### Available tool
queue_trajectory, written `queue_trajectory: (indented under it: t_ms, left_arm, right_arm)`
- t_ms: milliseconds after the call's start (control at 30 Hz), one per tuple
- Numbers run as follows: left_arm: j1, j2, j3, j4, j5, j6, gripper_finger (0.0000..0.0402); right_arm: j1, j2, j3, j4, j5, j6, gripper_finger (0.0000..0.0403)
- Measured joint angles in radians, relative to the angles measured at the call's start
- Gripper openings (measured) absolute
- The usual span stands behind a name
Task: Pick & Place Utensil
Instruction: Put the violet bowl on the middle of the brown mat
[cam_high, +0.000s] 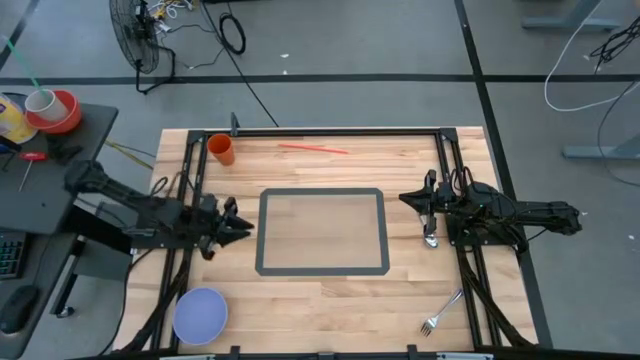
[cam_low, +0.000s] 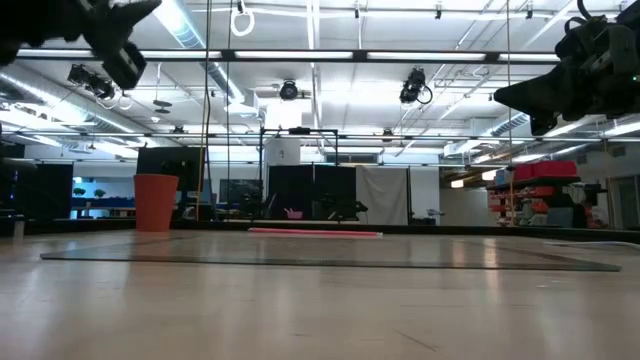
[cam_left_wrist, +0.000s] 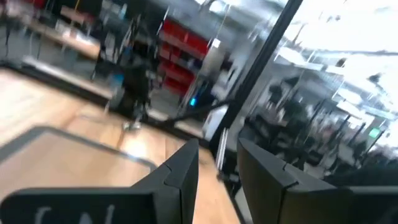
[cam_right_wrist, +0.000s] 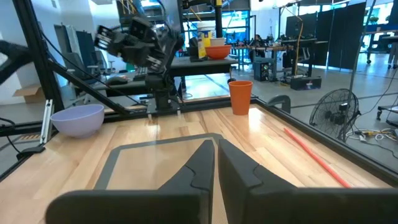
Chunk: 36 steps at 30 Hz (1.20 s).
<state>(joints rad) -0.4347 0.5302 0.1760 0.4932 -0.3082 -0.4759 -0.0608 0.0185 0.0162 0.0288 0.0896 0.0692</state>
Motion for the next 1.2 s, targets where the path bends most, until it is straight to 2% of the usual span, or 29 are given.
queue_trajectory:
  t_ms: [133,233,333,433,567,633,800,1000,1200]
  left_arm:
    - [-0.087,0.145,0.188,-0.284,-0.073,-0.149,0.0115]
    - [-0.143,0.238,0.344,-0.590,-0.082,-0.366,0.0115]
    - [-0.194,0.336,0.478,-0.848,-0.016,-0.622,0.0115]
    - [-0.246,0.425,0.593,-0.981,0.090,-0.851,0.0115]
    - [-0.320,0.544,0.722,-1.052,0.217,-1.044,0.0115]
    - [-0.355,0.604,0.782,-1.073,0.272,-1.091,0.0115]
    - [-0.428,0.751,0.906,-1.155,0.328,-1.143,0.0115]
    - [-0.518,0.906,0.949,-1.251,0.399,-1.256,0.0115]
    - [-0.597,1.006,0.949,-1.275,0.409,-1.341,0.0123]
  right_arm:
    - [0.000,0.000,0.000,0.000,0.000,0.000,0.0027]
    - [0.000,0.000,0.000,0.000,0.000,0.000,0.0027]
    - [0.000,0.000,0.000,0.000,0.000,0.000,0.0027]
    - [0.000,0.000,0.000,0.000,0.000,0.000,0.0027]
    - [0.000,0.000,0.000,0.000,0.000,0.000,0.0027]
    - [0.000,0.000,0.000,0.000,0.000,0.000,0.0027]
    - [0.000,0.000,0.000,0.000,0.000,0.000,0.0027]
    - [0.000,0.000,0.000,0.000,0.000,0.000,0.0027]
    - [0.000,0.000,0.000,0.000,0.000,0.000,0.0027]
